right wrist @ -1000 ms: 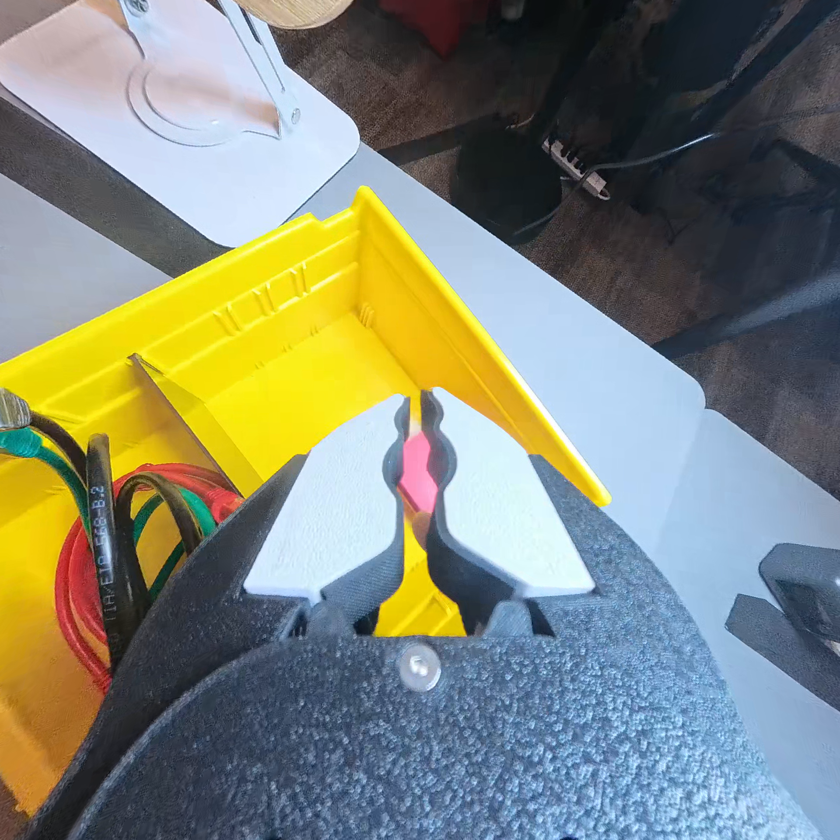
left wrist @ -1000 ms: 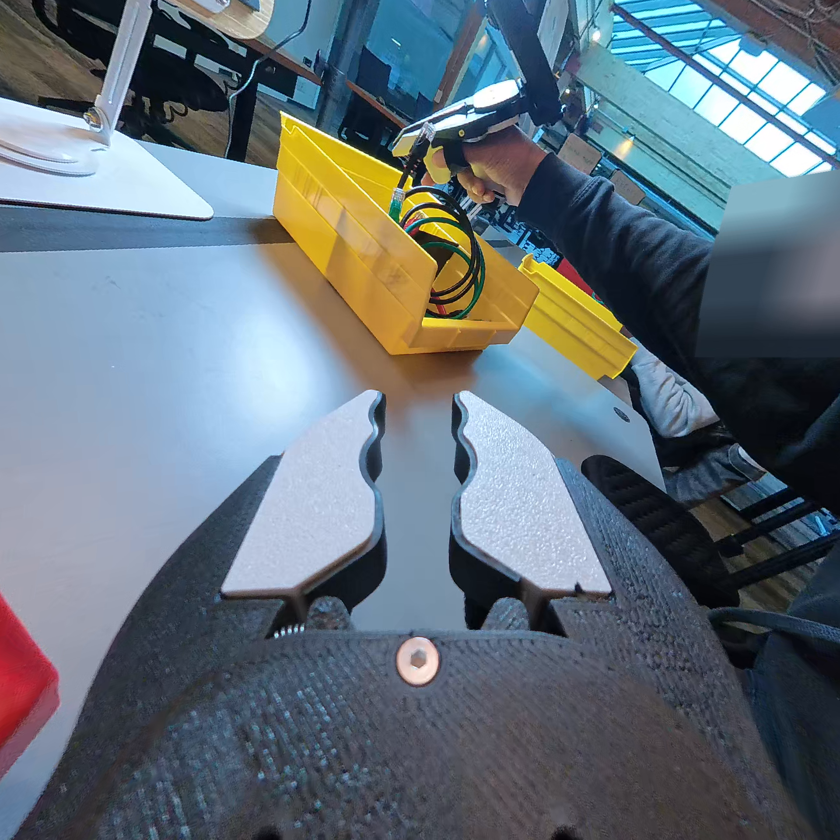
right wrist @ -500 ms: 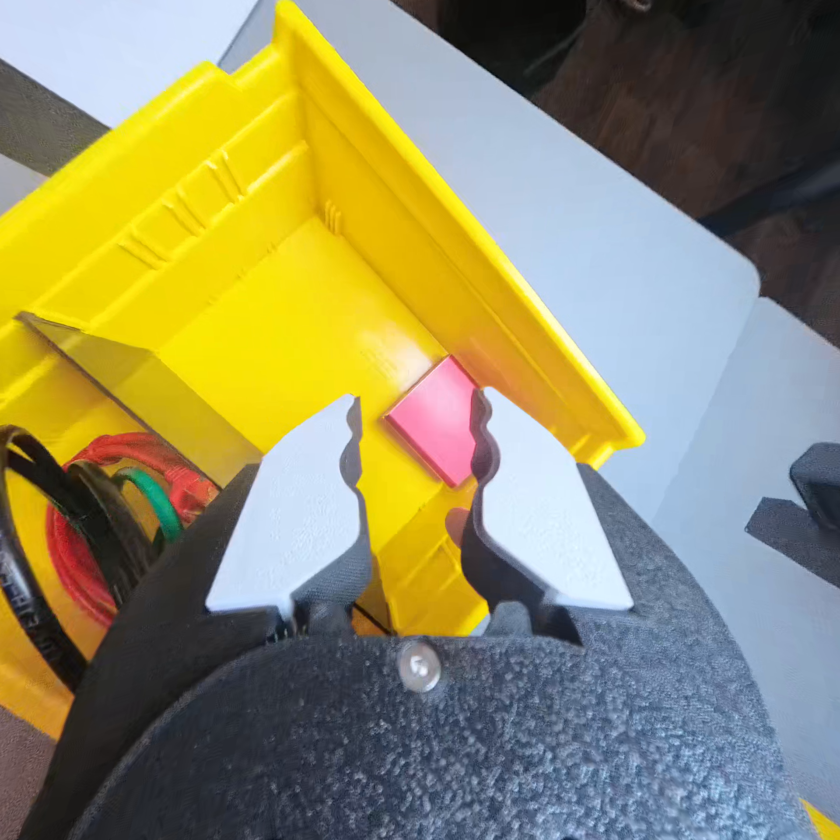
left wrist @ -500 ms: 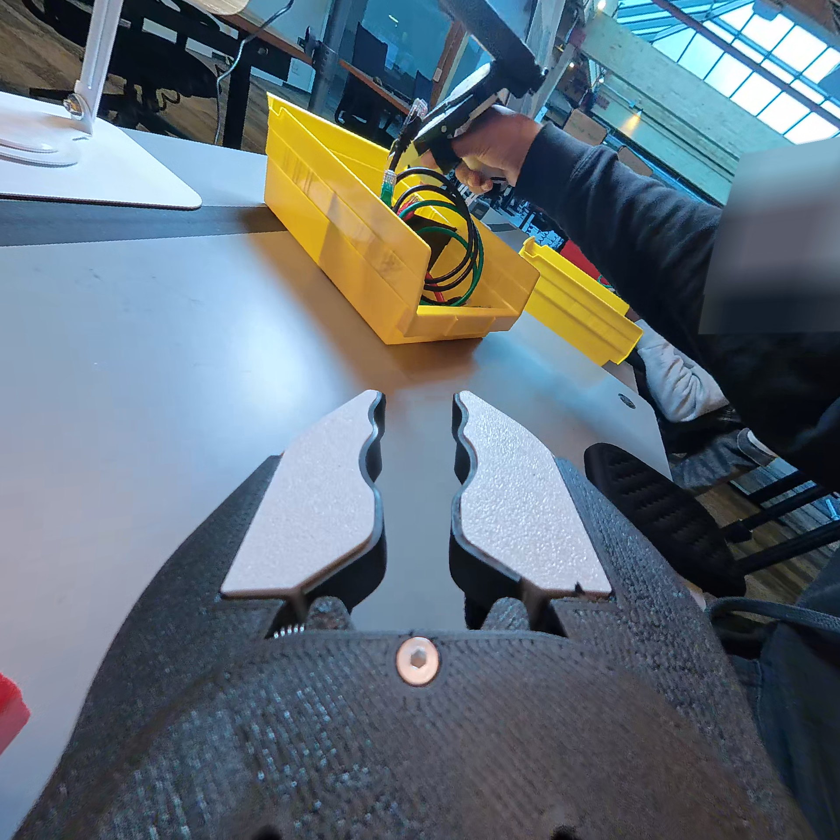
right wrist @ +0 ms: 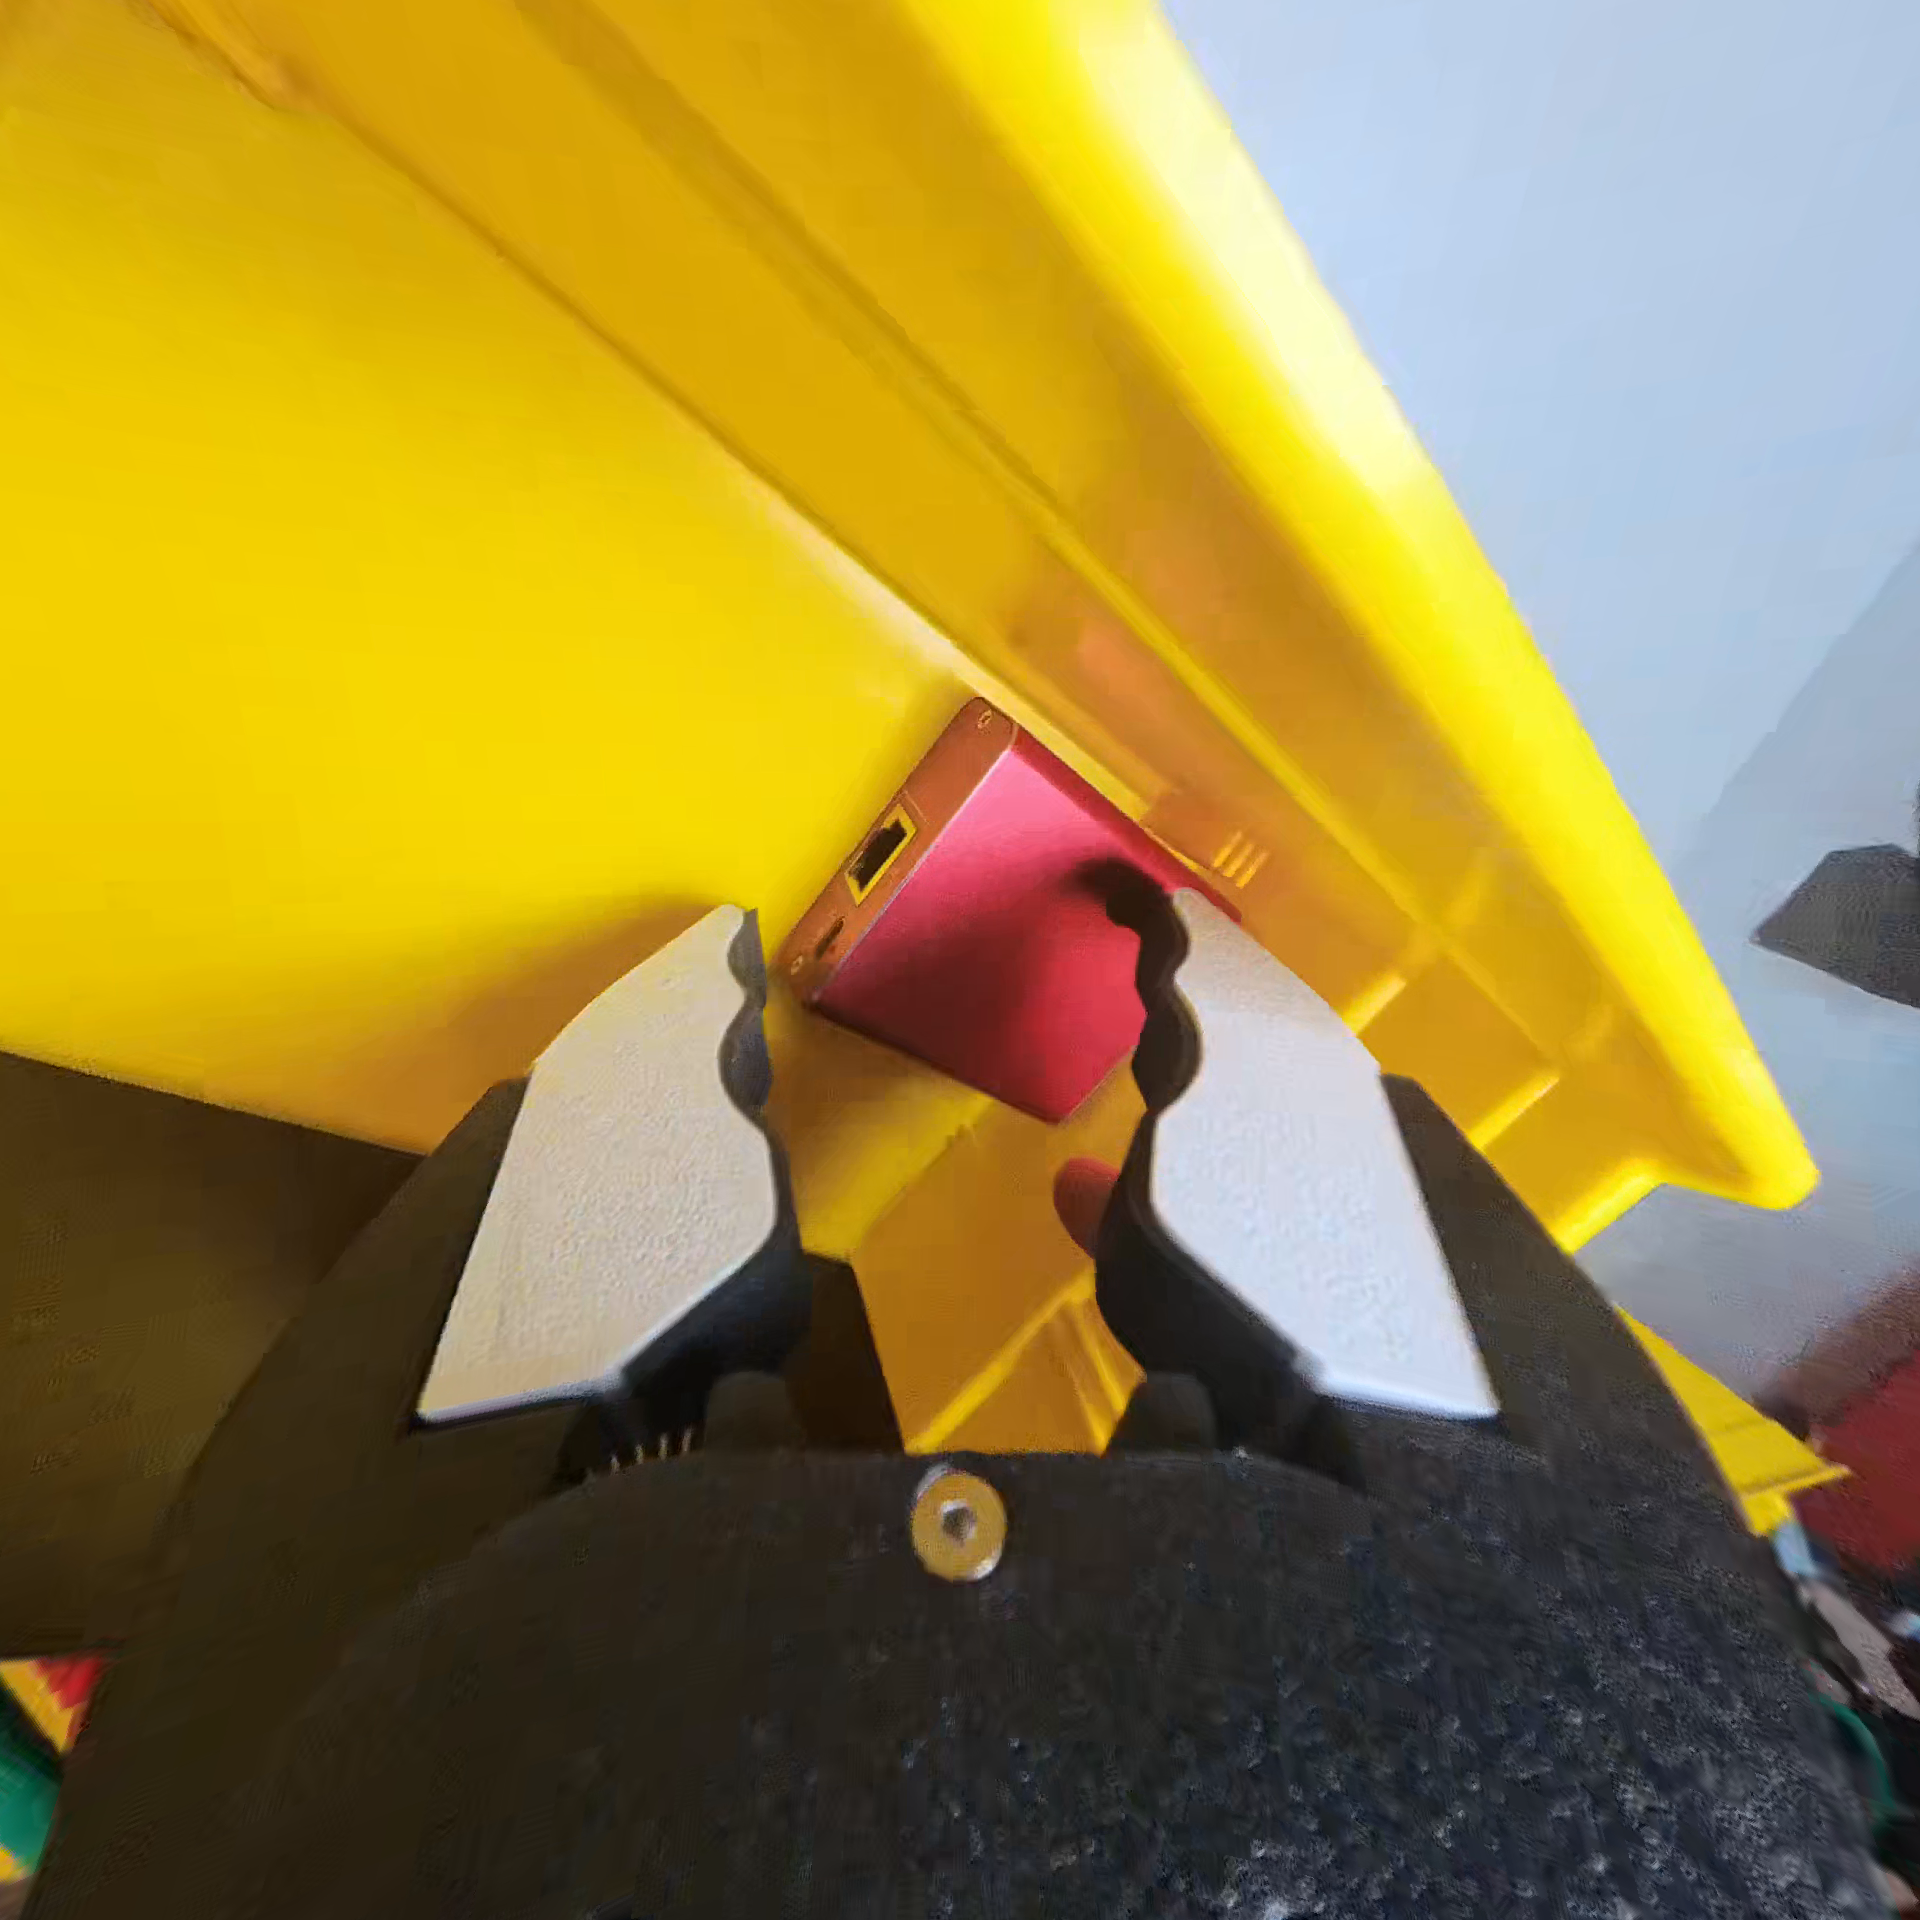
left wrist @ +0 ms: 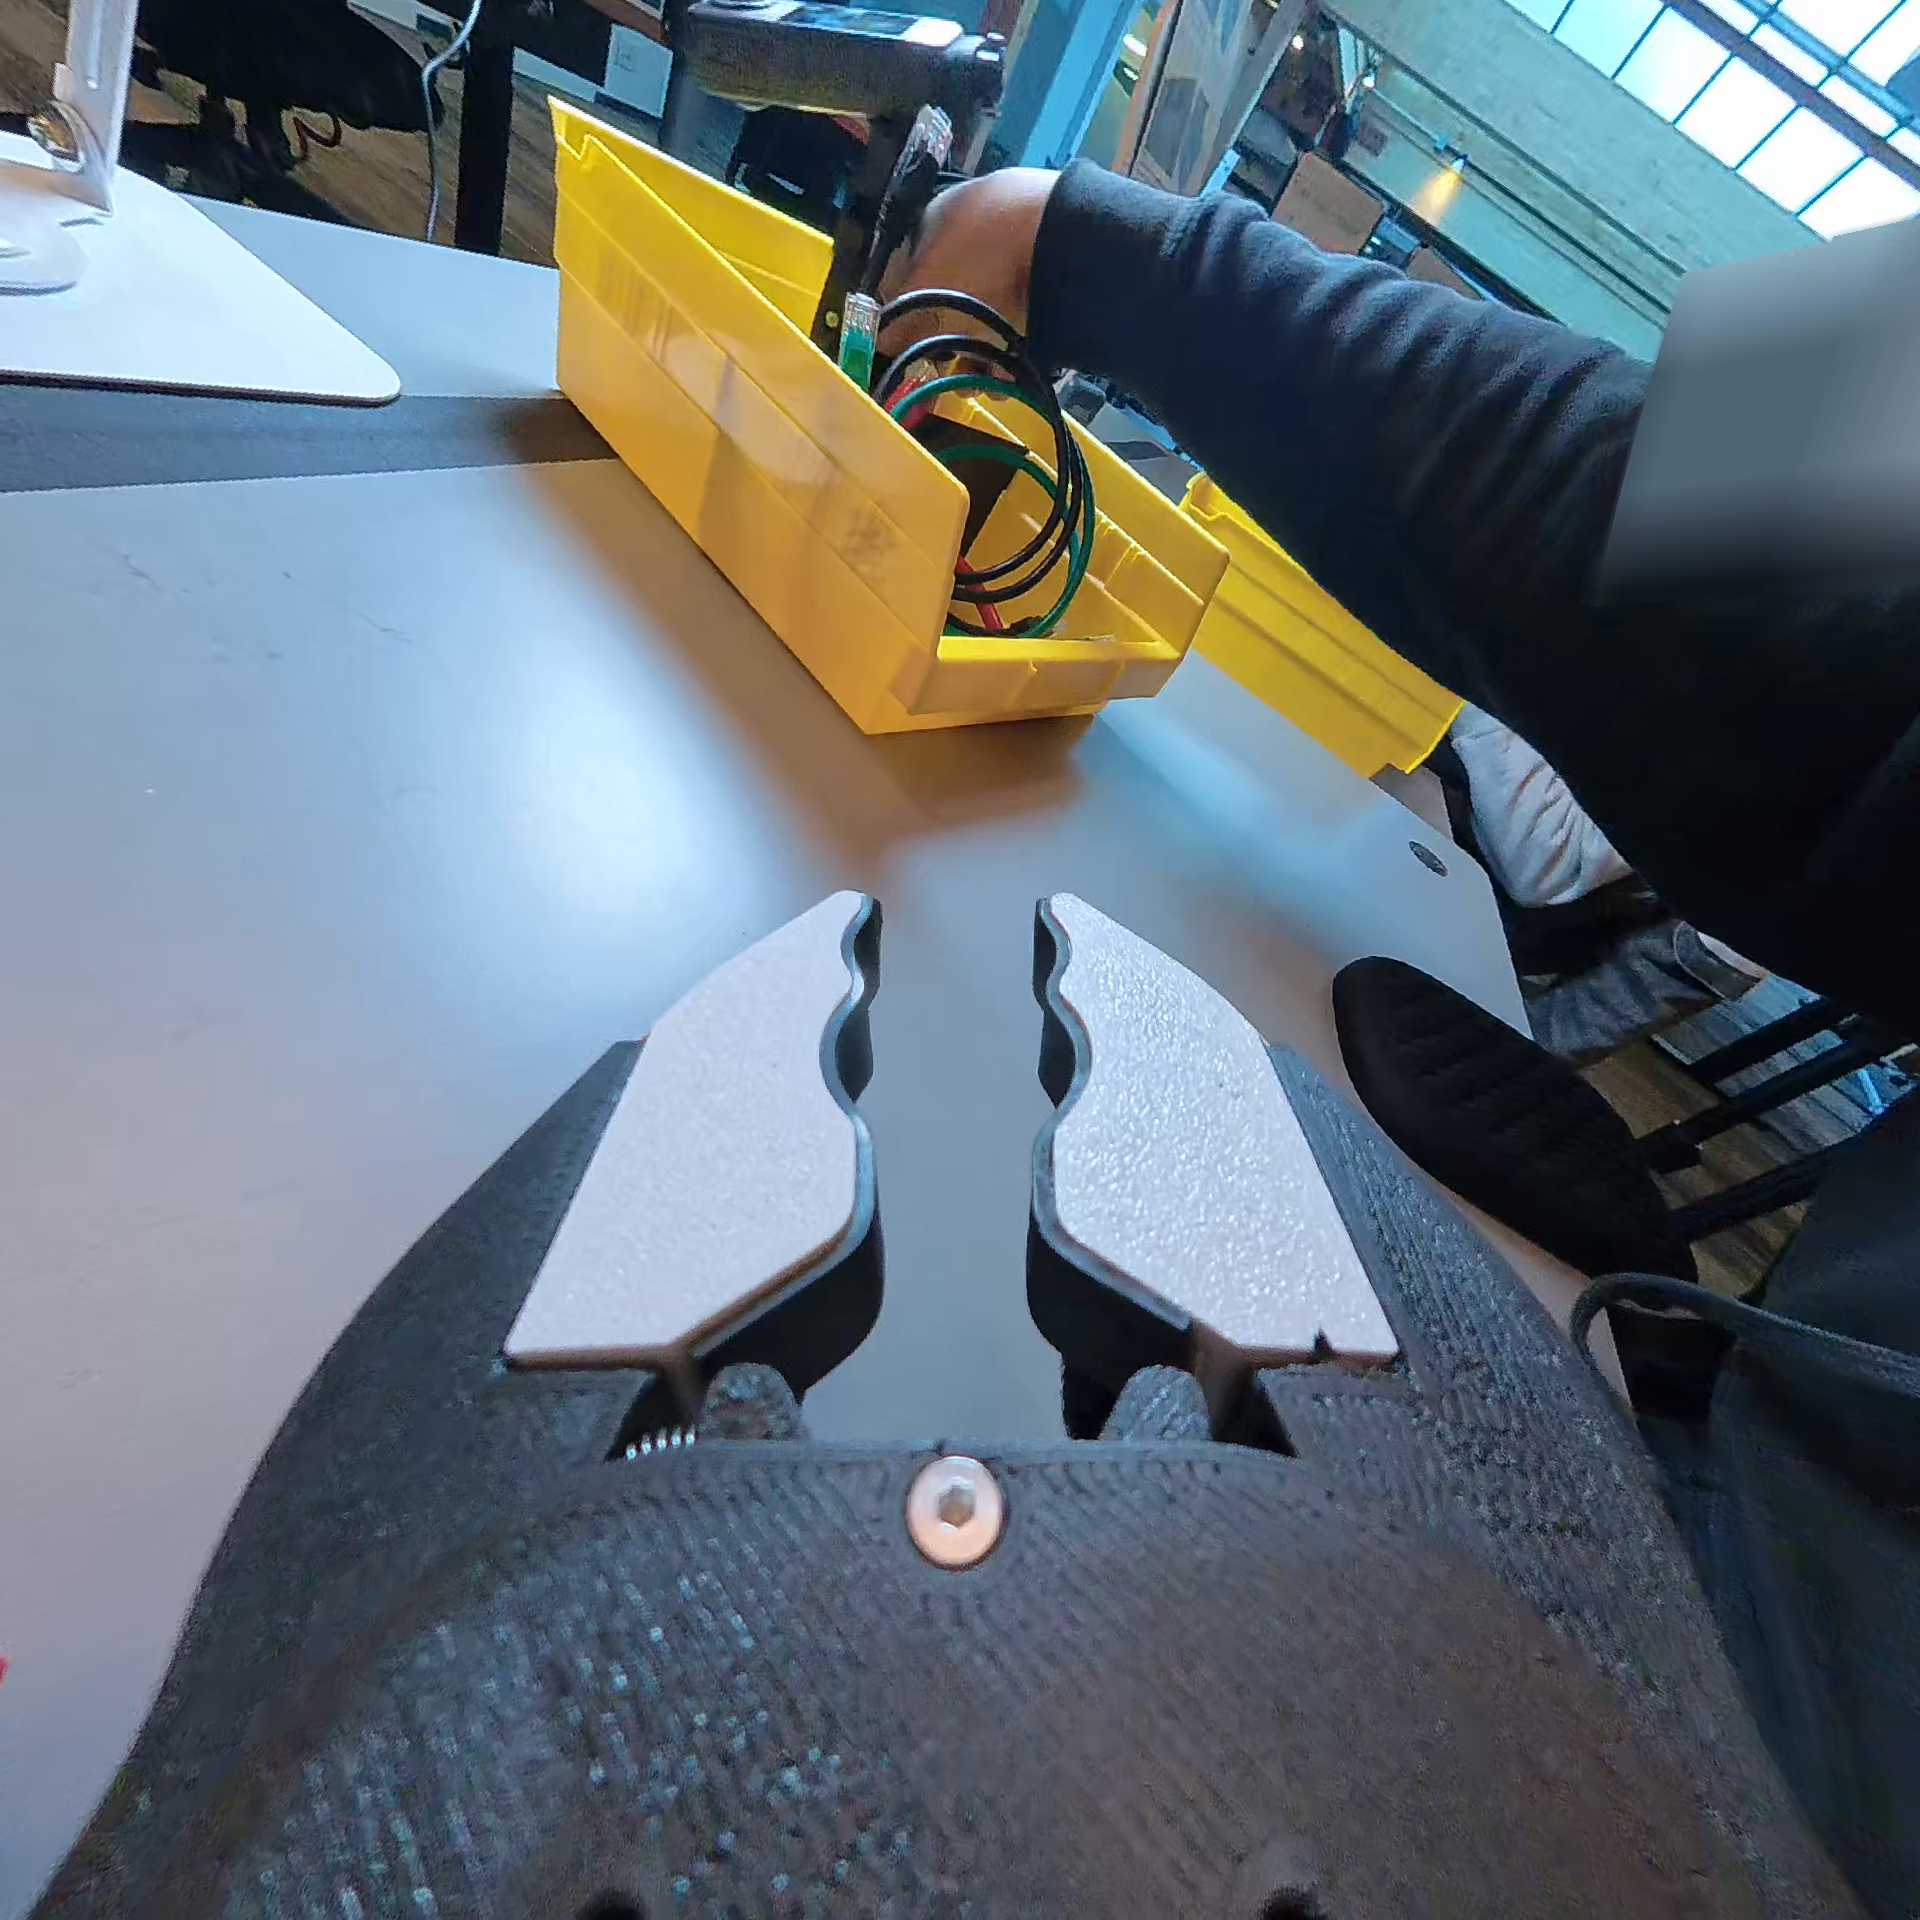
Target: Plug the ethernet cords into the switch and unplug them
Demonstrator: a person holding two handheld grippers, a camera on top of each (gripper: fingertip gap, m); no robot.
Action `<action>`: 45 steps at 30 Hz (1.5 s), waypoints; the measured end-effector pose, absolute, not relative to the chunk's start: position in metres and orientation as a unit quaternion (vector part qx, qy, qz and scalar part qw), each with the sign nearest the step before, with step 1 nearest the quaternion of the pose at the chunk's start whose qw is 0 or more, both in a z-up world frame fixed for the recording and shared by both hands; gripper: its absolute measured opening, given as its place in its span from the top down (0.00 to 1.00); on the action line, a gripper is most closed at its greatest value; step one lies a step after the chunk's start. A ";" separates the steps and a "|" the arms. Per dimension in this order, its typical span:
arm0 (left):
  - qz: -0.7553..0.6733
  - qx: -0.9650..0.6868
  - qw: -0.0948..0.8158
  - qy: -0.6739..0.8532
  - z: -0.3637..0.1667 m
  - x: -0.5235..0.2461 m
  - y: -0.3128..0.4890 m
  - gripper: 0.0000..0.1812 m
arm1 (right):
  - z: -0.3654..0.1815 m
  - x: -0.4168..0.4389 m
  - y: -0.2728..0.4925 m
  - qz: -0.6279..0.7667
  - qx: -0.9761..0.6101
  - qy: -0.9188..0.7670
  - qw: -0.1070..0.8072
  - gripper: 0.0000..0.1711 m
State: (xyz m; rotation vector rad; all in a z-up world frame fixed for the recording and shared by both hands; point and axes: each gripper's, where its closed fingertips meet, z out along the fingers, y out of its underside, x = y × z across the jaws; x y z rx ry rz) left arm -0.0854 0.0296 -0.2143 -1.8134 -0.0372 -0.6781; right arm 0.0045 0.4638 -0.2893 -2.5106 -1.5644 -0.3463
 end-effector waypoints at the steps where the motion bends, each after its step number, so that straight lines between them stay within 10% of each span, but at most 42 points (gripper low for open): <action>1: -0.290 -0.772 0.565 -0.014 -0.215 -0.084 0.030 0.84 | -0.290 0.007 0.466 -0.136 -0.833 -0.530 0.082 0.61; 11: -0.273 -0.782 0.561 0.003 -0.218 -0.081 0.028 0.85 | -0.287 0.003 0.462 -0.183 -0.783 -0.589 0.078 0.73; 16: -0.273 -0.784 0.557 0.003 -0.220 -0.080 0.029 0.86 | -0.277 -0.011 0.460 -0.182 -0.752 -0.622 0.121 1.00; 29: -0.276 -0.790 0.547 0.002 -0.225 -0.077 0.030 0.86 | -0.288 0.012 0.465 -0.197 -0.803 -0.557 0.082 0.73; 45: -0.258 -0.795 0.549 0.007 -0.223 -0.079 0.028 0.87 | -0.280 0.005 0.463 -0.255 -0.751 -0.599 0.110 1.00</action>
